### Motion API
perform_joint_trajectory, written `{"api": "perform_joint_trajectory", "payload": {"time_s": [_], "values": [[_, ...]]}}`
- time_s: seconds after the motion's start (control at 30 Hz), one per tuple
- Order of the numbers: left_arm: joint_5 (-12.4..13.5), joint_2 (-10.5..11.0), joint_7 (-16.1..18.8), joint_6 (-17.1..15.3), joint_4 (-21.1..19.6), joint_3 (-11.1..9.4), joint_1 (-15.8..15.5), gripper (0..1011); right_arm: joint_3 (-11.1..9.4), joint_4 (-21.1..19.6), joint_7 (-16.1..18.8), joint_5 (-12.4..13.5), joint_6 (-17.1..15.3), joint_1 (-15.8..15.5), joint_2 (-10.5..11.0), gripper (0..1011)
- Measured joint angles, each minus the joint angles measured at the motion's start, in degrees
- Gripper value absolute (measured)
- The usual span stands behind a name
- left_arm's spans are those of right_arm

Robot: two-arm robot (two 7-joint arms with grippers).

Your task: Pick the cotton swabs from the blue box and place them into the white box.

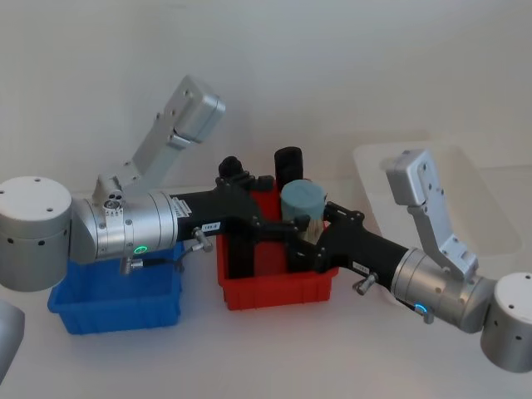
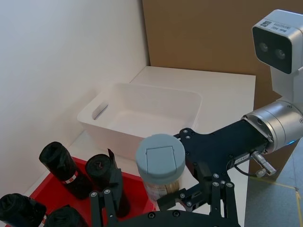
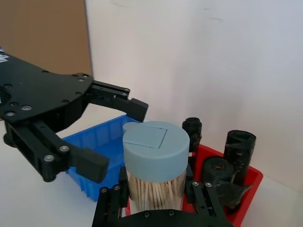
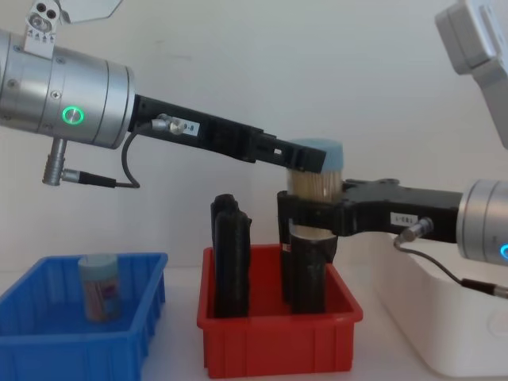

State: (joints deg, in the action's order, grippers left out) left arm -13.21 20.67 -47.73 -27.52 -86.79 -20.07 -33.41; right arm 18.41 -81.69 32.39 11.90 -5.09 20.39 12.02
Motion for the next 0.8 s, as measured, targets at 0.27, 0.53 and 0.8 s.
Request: {"api": "perform_joint_trajectory", "payload": {"time_s": [0.27,0.53,0.8], "values": [[0.0,0.0,0.0,0.0,0.0,0.0,0.0,1003,-1.2,0.3,-4.4,1.1,-0.1,-1.0,1.2,641],[0.0,0.0,0.0,0.0,0.0,0.0,0.0,1003,-2.5,0.6,-8.9,2.0,0.2,-1.8,2.4,641],[0.0,0.0,0.0,0.0,0.0,0.0,0.0,1003,-4.0,1.1,-14.1,2.7,0.5,-2.3,3.4,641]]}}
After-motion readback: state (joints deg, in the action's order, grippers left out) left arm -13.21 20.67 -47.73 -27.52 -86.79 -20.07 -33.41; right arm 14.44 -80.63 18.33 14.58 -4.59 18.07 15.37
